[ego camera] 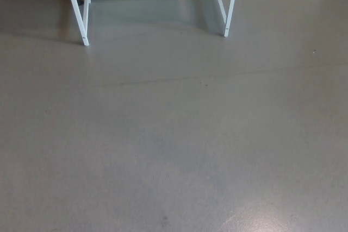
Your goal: The robot walks towards a desk on which a file tray is kept in the middle and a stapler is kept to its right. The robot lifts the stapler using its right hand and places it on the file tray.
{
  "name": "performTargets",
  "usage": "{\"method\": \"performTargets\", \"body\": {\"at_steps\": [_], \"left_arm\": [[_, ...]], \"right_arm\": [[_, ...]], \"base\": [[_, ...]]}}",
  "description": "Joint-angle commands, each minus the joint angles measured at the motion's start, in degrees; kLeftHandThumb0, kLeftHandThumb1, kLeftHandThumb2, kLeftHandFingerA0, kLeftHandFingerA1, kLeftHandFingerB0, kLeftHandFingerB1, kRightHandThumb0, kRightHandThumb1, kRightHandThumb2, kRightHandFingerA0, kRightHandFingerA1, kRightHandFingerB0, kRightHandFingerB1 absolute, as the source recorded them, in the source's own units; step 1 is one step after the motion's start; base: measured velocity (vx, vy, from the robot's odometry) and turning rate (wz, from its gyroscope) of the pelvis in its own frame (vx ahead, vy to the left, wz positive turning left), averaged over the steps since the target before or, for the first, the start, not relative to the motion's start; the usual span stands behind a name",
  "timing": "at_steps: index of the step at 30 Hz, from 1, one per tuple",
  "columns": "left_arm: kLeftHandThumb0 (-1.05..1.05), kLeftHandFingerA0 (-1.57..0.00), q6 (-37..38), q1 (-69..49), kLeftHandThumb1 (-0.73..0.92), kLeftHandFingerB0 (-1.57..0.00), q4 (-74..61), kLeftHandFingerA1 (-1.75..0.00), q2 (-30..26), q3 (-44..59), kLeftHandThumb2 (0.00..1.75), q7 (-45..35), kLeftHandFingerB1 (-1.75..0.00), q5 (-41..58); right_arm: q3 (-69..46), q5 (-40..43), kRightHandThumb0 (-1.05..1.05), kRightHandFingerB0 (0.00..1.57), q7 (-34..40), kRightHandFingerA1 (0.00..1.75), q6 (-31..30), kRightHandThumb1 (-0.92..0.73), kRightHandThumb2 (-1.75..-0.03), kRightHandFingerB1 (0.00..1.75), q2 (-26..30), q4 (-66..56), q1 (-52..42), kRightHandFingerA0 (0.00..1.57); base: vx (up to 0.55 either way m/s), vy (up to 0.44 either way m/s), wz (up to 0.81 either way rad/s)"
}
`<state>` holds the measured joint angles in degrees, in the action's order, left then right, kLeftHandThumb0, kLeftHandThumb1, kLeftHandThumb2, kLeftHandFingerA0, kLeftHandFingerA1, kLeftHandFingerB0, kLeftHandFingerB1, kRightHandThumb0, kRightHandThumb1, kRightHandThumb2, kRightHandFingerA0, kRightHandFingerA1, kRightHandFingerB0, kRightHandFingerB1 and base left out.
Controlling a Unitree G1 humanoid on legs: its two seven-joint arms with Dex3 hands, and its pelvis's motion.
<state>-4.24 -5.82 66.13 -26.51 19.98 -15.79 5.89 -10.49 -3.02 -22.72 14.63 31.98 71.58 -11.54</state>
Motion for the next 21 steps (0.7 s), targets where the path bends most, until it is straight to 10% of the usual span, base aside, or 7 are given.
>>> {"method": "performTargets", "body": {"at_steps": [1, 21], "left_arm": [[-0.92, -0.17, -1.04, 0.05, 0.28, -0.09, 0.15, -0.9, -1.1, 0.0, 1.24, -0.16, -0.83, 0.72], [-0.92, -0.17, -1.15, -0.03, 0.28, -0.09, 0.12, -0.9, -1.27, -0.21, 1.24, -0.24, -0.83, 0.6]], "right_arm": [[-0.22, 0.7, -0.47, 0.0, -0.09, 0.5, 0.94, -0.34, -0.8, 0.43, 1.05, 0.22, -0.06, 0.06], [-0.2, 0.91, -0.47, 0.0, -0.08, 0.5, 1.11, -0.34, -0.8, 0.43, 0.95, 0.25, -0.63, 0.06]], "base": [[0.0, 0.0, 0.0], [0.0, 0.0, 0.0]]}}
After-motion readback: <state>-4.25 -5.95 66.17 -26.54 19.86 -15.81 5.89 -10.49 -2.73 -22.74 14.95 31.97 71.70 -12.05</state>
